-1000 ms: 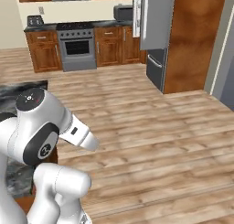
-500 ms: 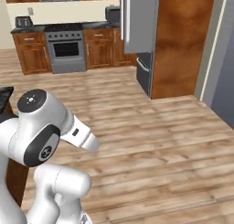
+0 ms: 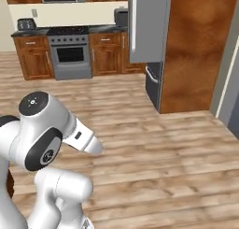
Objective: Gather the eggplant and carrot from the fridge and place them on a tray on the dining counter. Then gather the steak and chicken drumstick from the fridge and place them on the other tray.
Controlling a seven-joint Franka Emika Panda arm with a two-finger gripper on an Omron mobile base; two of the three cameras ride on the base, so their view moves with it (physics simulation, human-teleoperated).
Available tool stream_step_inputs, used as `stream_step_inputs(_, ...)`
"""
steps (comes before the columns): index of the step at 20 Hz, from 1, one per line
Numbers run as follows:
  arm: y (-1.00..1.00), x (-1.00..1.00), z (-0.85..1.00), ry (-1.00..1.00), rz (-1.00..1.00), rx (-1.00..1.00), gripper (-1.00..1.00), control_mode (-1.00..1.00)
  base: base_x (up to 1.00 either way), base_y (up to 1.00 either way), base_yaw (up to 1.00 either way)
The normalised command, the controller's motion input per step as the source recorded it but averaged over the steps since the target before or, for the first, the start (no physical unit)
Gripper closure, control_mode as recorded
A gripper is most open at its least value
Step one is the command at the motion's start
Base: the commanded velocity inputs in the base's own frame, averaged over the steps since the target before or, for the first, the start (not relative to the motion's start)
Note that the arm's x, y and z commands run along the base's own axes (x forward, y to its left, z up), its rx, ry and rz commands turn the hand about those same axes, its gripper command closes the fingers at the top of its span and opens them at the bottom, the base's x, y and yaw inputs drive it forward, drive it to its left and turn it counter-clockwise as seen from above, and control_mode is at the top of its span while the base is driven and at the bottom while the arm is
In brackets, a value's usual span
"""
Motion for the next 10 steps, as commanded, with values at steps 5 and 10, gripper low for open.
stream_step_inputs(5,0.0,0.0,0.0,0.0,0.0,0.0,-1.0,1.0,1.0,0.05,0.24)
stream_step_inputs(10,0.0,0.0,0.0,0.0,0.0,0.0,-1.0,1.0,1.0,0.02,0.22)
